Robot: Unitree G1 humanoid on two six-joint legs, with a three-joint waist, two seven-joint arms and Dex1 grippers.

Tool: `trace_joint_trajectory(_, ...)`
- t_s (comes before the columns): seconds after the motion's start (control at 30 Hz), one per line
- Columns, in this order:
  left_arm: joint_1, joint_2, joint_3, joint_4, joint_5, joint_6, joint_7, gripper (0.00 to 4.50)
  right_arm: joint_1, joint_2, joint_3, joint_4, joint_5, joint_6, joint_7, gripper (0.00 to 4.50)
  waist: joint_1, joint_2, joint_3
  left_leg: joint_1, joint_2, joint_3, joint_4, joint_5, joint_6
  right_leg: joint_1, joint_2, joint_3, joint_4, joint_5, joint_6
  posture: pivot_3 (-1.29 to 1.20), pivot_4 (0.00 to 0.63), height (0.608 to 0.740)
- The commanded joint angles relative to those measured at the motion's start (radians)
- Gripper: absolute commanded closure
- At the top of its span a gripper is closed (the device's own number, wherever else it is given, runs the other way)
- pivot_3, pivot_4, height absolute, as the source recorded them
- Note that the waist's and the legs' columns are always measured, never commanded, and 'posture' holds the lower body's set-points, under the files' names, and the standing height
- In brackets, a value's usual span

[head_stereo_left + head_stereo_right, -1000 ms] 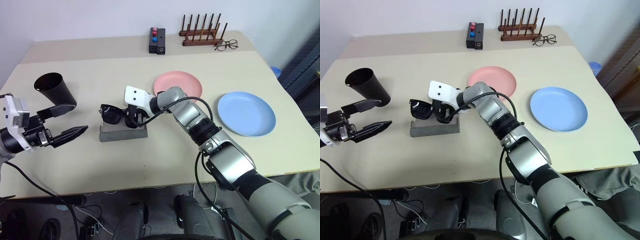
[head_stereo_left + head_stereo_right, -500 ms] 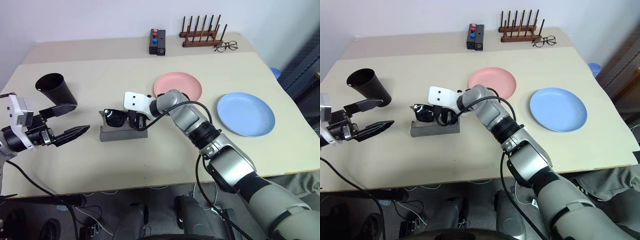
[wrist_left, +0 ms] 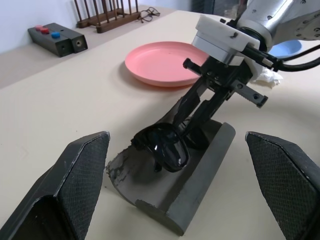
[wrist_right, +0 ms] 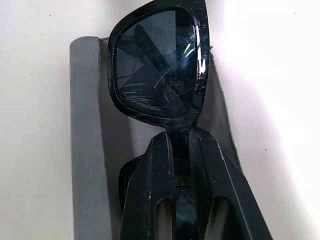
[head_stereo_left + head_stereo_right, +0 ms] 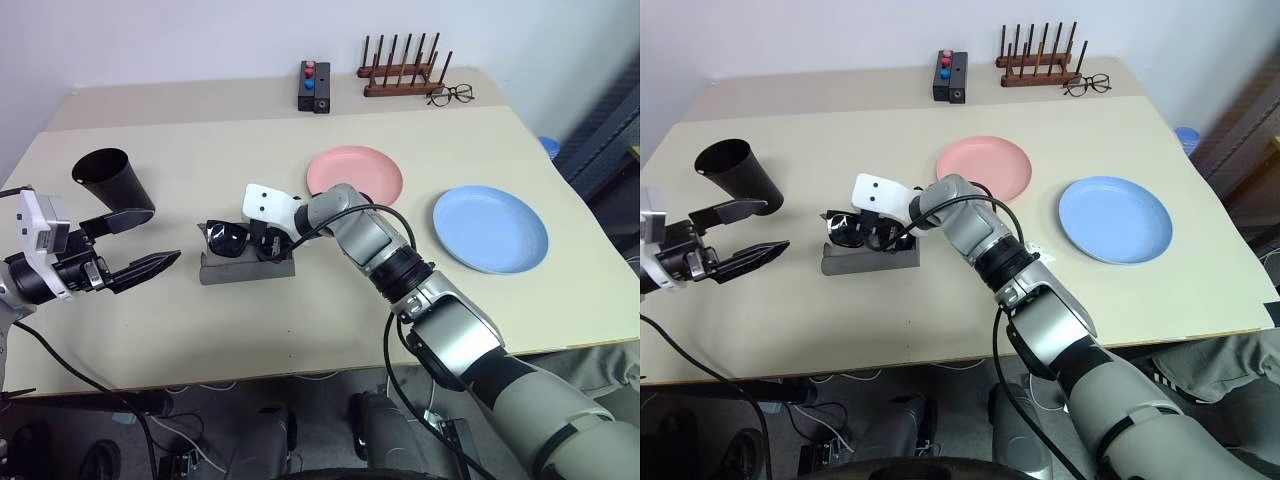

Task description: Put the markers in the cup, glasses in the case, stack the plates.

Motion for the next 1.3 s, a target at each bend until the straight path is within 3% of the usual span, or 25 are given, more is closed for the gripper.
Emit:
trace_joint_trajectory(0.03, -0.007, 0.005, 0.010, -0.018, 0.003, -0.018, 0.005, 0.00, 0.063, 0.012, 0.062, 0.050, -0.017, 0.030, 0.024, 4.44, 0.000, 0.000, -0.002, 0.000, 0.000, 0.000, 0.000, 0.000, 0.000, 0.000, 0.000, 0.000, 0.000, 0.000, 0.000, 0.00, 0.150, 0.740)
trace_joint_trajectory(0.3, -0.013, 0.003, 0.002, -0.017, 0.008, -0.024, 0.014, 0.00, 0.056, 0.076, 0.027, 0.186, -0.034, -0.003, -0.098, 4.44, -0.005, 0.000, -0.008, 0.002, 0.000, 0.000, 0.000, 0.000, 0.000, 0.001, 0.000, 0.000, 0.000, 0.000, 0.000, 0.00, 0.150, 0.740)
trace_joint_trajectory(0.5, -0.005, 0.002, 0.008, -0.021, 0.009, -0.023, 0.015, 0.00, 0.058, 0.052, 0.041, 0.169, -0.027, -0.036, -0.027, 4.44, -0.014, 0.000, -0.009, 0.011, 0.000, 0.000, -0.002, -0.001, 0.001, 0.009, 0.001, 0.000, 0.000, -0.001, -0.001, 0.00, 0.150, 0.740)
trace_joint_trajectory(0.6, -0.006, 0.002, 0.008, -0.021, 0.011, -0.023, 0.016, 0.00, 0.061, 0.046, 0.051, 0.158, -0.030, -0.055, 0.000, 3.24, -0.014, -0.001, -0.009, 0.017, 0.000, 0.000, -0.004, -0.001, 0.001, 0.011, 0.001, 0.000, -0.001, -0.001, -0.002, 0.00, 0.150, 0.740)
trace_joint_trajectory(0.83, 0.000, 0.002, 0.012, -0.020, 0.012, -0.028, 0.014, 0.00, 0.068, 0.039, 0.047, 0.116, -0.029, -0.040, 0.014, 0.03, -0.021, 0.000, -0.009, 0.015, 0.000, 0.000, -0.007, -0.001, 0.001, 0.010, 0.000, 0.001, -0.001, -0.002, -0.002, 0.00, 0.150, 0.740)
trace_joint_trajectory(1.3, -0.027, 0.006, -0.006, 0.000, 0.018, -0.034, 0.012, 0.00, 0.011, 0.027, -0.035, 0.018, 0.055, 0.026, 0.039, 0.03, -0.021, -0.001, -0.008, 0.007, 0.000, 0.000, -0.011, 0.000, -0.001, 0.002, 0.000, 0.001, -0.002, -0.002, -0.003, 0.00, 0.150, 0.740)
